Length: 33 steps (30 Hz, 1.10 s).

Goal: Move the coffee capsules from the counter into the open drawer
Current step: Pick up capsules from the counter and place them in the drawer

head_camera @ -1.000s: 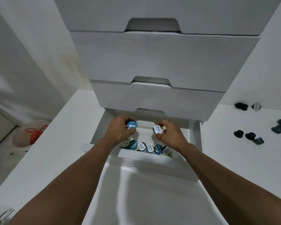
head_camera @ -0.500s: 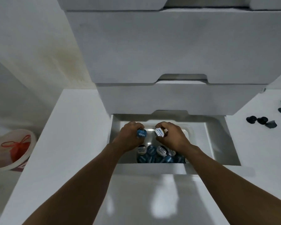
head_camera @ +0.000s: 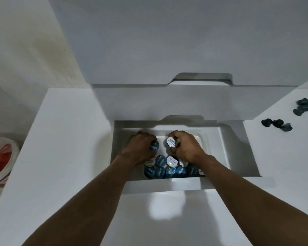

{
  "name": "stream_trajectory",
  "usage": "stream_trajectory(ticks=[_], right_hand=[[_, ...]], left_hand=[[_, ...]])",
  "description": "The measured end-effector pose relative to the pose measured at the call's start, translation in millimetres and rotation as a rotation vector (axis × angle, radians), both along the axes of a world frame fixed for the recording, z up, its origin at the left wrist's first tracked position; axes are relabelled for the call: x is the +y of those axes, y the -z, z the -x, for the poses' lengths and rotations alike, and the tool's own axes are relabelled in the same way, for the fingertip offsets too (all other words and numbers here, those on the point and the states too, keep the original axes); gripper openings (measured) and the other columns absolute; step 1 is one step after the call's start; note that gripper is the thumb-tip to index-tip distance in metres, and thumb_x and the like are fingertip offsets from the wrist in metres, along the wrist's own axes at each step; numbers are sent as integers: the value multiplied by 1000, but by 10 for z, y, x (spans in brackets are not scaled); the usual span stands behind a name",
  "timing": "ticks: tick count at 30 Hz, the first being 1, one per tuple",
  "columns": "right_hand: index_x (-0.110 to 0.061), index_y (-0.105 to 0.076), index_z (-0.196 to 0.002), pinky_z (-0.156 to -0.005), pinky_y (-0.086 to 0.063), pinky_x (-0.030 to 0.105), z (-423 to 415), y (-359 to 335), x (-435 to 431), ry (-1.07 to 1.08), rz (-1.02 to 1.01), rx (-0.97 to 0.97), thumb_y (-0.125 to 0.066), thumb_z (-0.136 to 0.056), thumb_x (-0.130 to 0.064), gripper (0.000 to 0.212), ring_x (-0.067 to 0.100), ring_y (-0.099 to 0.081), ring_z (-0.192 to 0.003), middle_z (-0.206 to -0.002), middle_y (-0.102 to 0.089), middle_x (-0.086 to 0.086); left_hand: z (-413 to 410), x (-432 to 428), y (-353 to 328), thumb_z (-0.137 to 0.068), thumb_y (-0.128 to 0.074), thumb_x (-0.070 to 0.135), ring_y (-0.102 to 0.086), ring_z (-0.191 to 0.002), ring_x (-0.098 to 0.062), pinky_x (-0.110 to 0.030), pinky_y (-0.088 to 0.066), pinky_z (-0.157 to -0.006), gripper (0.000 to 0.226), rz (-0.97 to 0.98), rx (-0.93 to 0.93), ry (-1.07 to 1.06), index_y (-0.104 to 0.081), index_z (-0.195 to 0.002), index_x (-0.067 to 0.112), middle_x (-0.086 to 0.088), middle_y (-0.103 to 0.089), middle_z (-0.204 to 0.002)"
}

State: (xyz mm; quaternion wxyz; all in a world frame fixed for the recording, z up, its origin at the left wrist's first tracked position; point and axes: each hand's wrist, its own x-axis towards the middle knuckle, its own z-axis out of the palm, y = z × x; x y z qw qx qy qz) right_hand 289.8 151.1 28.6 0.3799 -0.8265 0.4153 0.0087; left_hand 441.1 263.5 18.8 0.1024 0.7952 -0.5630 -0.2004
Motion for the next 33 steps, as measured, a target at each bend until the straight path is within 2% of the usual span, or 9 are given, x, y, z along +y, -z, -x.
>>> stream_trajectory(ticks=[3, 7, 10, 16, 19, 22, 26, 33], right_hand=[[-22, -60, -120, -84, -52, 29, 7, 71, -56, -26, 3, 13, -78, -74, -16, 49, 16, -58, -94, -117, -58, 1], [-19, -59, -124, -82, -44, 22, 4, 140, -117, -117, 42, 33, -74, -78, -13, 49, 19, -57, -100, -120, -58, 5], [-17, -56, -128, -86, -44, 22, -21, 161, -128, -163, 52, 43, -72, -80, -12, 51, 23, -56, -109, -124, -57, 7], [-19, -56, -129, -88, -42, 21, -112, 251, -95, -222, 94, 70, -71, -83, -23, 48, 22, -56, -112, -124, -58, 6], [-21, -55, -130, -97, -44, 26, -163, 248, -67, -217, 72, 92, -67, -85, -26, 46, 22, -55, -116, -128, -56, 4], [-20, -57, -130, -102, -43, 29, -184, 242, -34, -249, 95, 99, -58, -89, -15, 41, 24, -53, -120, -131, -55, 7], [-20, -58, -128, -99, -46, 31, -185, 244, 7, -227, 100, 88, -53, -88, -7, 42, 25, -56, -117, -128, -60, 7], [-20, -58, -127, -89, -42, 23, -206, 250, 77, -217, 79, 112, -59, -91, -18, 36, 23, -58, -113, -123, -64, 6]], left_hand=[[23, -36, 60, -81, -62, 35, -51, -107, -23, -36, -43, -93, 35, -14, -39, 9, -61, -115, 25, -1, -64, -115], [45, -73, 105, -83, -62, 38, -50, -108, -23, -37, -41, -93, 36, -67, -84, 12, -59, -118, 28, 0, -62, -118], [30, -71, 108, -85, -60, 38, -50, -111, -25, -37, -41, -94, 37, -100, -138, 14, -58, -121, 28, -1, -61, -121], [14, -54, 64, -86, -60, 31, -51, -116, -26, -39, -41, -100, 40, -127, -132, -8, -56, -125, 25, -4, -59, -126], [-12, -48, 60, -85, -62, 30, -51, -118, -26, -41, -41, -101, 44, -170, -124, 9, -54, -128, 25, -4, -57, -128], [-49, -49, 41, -83, -63, 29, -49, -121, -25, -41, -40, -103, 51, -212, -115, 29, -50, -132, 26, -2, -53, -133], [-71, -55, 12, -85, -60, 29, -49, -121, -25, -43, -41, -102, 47, -219, -107, 50, -52, -131, 26, -2, -54, -132], [-70, -43, 45, -89, -55, 22, -49, -113, -28, -41, -44, -94, 28, -214, -156, 89, -63, -116, 21, -6, -58, -120]])
